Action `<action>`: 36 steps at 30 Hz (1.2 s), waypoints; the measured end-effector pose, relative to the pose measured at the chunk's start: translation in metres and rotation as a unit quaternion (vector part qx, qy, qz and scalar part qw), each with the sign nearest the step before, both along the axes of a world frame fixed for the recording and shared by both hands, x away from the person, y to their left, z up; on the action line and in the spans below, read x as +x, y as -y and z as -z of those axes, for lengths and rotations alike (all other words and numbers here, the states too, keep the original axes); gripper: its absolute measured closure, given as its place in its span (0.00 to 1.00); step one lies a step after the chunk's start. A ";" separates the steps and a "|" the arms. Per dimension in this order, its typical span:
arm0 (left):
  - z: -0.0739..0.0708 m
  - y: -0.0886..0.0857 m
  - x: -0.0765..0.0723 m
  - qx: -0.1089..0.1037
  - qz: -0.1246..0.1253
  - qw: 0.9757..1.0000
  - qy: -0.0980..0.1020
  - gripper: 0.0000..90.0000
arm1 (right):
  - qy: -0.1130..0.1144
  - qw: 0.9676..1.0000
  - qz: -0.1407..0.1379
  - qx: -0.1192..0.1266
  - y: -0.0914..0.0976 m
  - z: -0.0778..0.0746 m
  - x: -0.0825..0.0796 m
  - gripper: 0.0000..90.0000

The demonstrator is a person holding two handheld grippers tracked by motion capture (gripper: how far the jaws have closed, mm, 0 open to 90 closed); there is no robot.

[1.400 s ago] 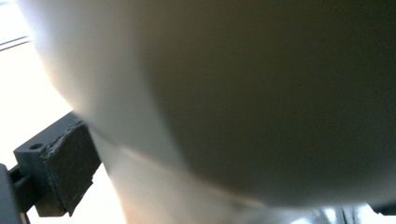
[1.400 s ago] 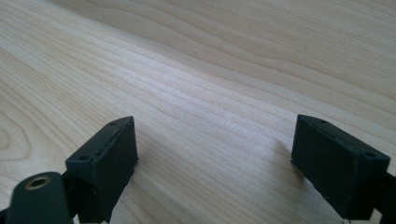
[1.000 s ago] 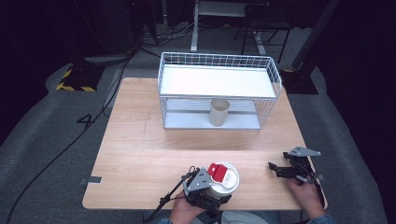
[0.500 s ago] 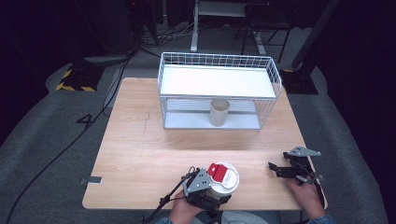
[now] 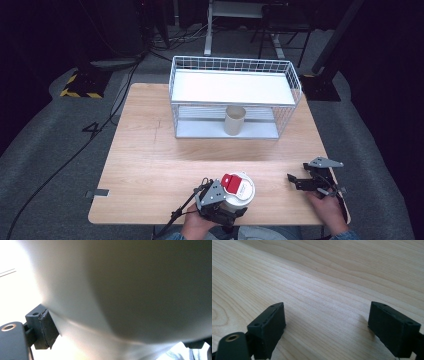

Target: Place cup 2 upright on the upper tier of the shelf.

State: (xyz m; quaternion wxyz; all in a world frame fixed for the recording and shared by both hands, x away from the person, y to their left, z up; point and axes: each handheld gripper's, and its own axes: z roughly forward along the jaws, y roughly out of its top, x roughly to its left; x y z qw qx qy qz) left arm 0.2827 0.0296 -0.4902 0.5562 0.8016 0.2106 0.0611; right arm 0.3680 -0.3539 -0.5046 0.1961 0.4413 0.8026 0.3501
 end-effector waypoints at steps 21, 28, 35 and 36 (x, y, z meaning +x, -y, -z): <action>-0.036 -0.014 0.010 -0.011 -0.026 1.000 0.006 0.11 | 0.000 1.000 0.000 0.000 0.000 0.000 0.000 0.16; -0.053 -0.016 0.015 -0.009 -0.034 0.999 0.017 0.11 | 0.000 1.000 0.000 0.000 0.000 0.000 0.000 0.16; -0.068 -0.019 0.022 -0.007 -0.036 0.999 0.024 0.11 | 0.000 1.000 0.000 0.000 0.000 0.000 0.000 0.16; -0.073 -0.019 0.024 -0.006 -0.041 0.999 0.020 0.11 | 0.000 1.000 0.000 0.000 0.000 0.000 0.000 0.16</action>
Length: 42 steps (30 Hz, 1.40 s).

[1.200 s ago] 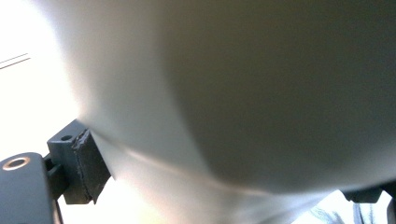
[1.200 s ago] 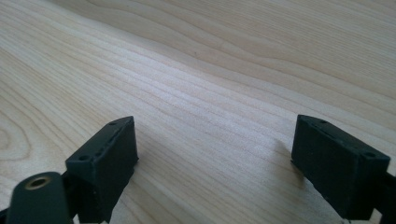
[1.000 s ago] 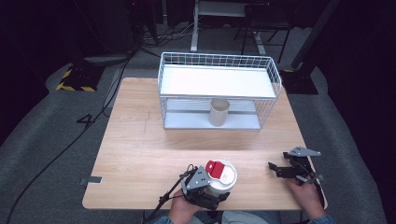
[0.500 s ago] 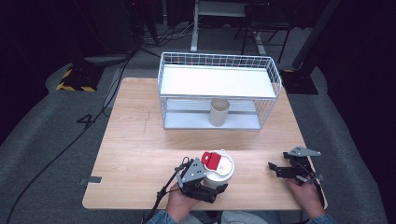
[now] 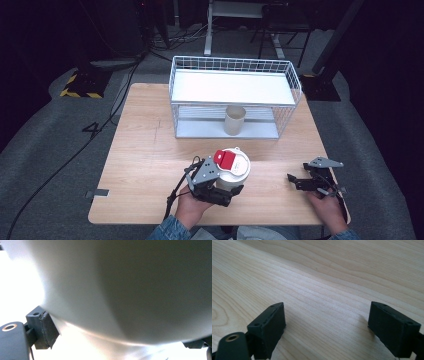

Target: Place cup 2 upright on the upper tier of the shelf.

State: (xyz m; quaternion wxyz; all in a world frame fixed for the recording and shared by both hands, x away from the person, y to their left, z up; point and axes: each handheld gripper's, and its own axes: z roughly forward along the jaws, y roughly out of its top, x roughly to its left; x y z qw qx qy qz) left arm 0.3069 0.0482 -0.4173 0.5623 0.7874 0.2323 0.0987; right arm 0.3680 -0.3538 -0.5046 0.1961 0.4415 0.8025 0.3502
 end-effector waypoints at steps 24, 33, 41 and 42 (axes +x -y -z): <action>-0.049 -0.001 0.038 -0.002 -0.005 1.000 0.013 0.11 | 0.000 1.000 0.006 0.000 -0.001 0.000 0.000 0.16; -0.064 -0.002 0.053 -0.004 -0.012 1.000 0.015 0.11 | 0.000 1.000 0.006 0.000 -0.001 0.000 0.000 0.16; -0.078 0.001 0.068 0.001 -0.019 1.000 0.013 0.11 | 0.000 1.000 0.006 0.000 -0.001 0.000 0.000 0.16; -0.079 0.001 0.070 0.004 -0.020 1.000 0.016 0.11 | 0.000 1.000 0.006 0.000 -0.001 0.000 0.000 0.16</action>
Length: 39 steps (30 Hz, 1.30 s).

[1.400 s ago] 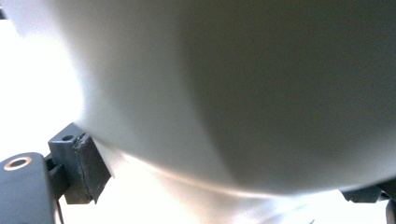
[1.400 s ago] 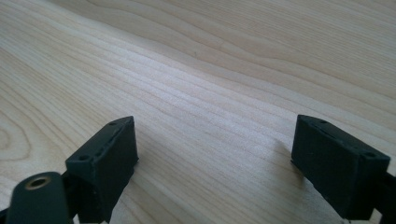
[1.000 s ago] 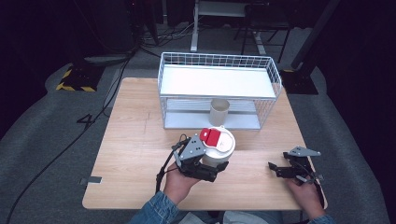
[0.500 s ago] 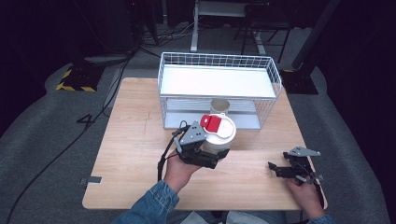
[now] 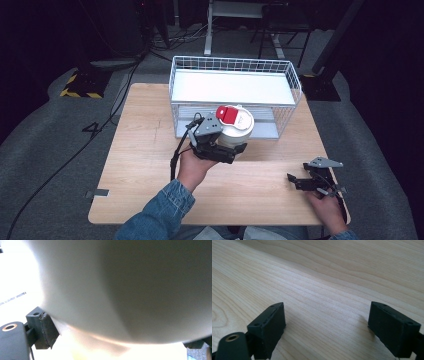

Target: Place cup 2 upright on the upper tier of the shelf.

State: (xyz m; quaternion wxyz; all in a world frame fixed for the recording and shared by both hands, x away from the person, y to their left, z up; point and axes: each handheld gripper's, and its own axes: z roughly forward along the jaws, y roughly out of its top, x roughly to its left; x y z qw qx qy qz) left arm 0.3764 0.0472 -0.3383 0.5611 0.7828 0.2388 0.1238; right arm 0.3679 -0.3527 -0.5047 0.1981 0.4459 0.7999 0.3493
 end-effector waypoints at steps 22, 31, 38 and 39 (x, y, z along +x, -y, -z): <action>-0.039 -0.002 0.037 -0.009 -0.045 0.999 0.018 0.11 | 0.000 1.000 0.000 0.000 0.000 0.000 0.000 0.16; -0.055 0.000 0.056 -0.006 -0.070 0.997 0.027 0.11 | 0.000 1.000 0.000 0.000 0.000 0.000 0.000 0.16; -0.062 0.005 0.073 -0.015 -0.085 0.996 0.026 0.11 | 0.000 1.000 0.000 0.000 0.000 0.000 0.000 0.16; -0.063 0.006 0.075 -0.016 -0.088 0.996 0.026 0.11 | 0.000 1.000 -0.001 -0.001 0.000 0.000 0.000 0.16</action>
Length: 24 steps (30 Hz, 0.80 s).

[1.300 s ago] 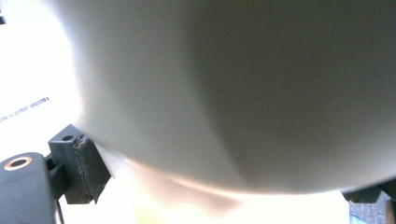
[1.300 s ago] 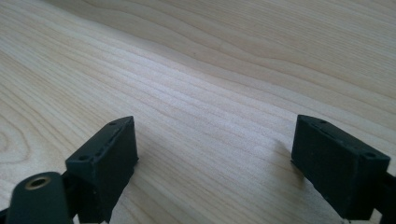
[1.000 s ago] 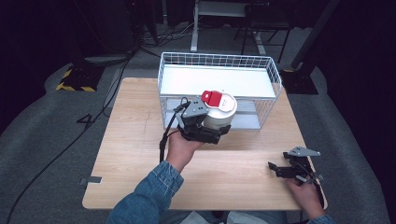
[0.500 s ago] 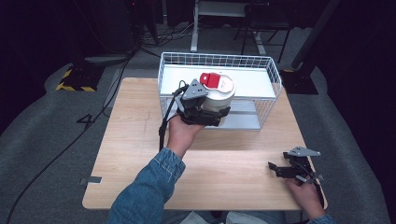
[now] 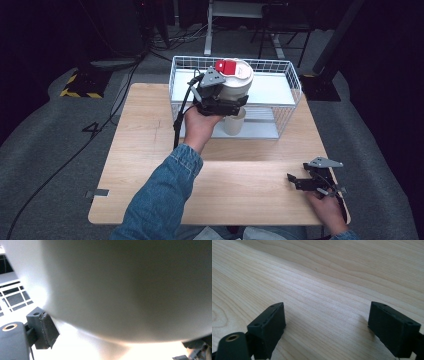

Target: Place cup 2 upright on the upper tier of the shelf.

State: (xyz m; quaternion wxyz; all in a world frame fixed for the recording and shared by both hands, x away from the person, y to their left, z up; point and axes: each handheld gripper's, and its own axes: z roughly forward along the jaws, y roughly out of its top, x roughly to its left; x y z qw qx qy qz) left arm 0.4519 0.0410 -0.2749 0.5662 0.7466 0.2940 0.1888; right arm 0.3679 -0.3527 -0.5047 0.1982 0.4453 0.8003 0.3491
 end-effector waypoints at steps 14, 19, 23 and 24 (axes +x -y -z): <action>-0.006 0.010 0.040 -0.013 -0.055 0.998 -0.004 0.11 | 0.000 1.000 0.000 0.000 0.000 0.000 0.000 0.16; -0.006 0.013 0.052 -0.013 -0.074 0.997 -0.005 0.11 | 0.000 1.000 0.000 0.000 0.000 0.000 0.000 0.16; -0.005 0.016 0.061 -0.010 -0.088 0.996 -0.011 0.11 | 0.000 1.000 0.000 0.000 0.000 0.000 0.000 0.16; -0.004 0.017 0.064 -0.009 -0.092 0.996 -0.010 0.11 | 0.000 1.000 0.000 0.000 0.000 0.000 0.000 0.16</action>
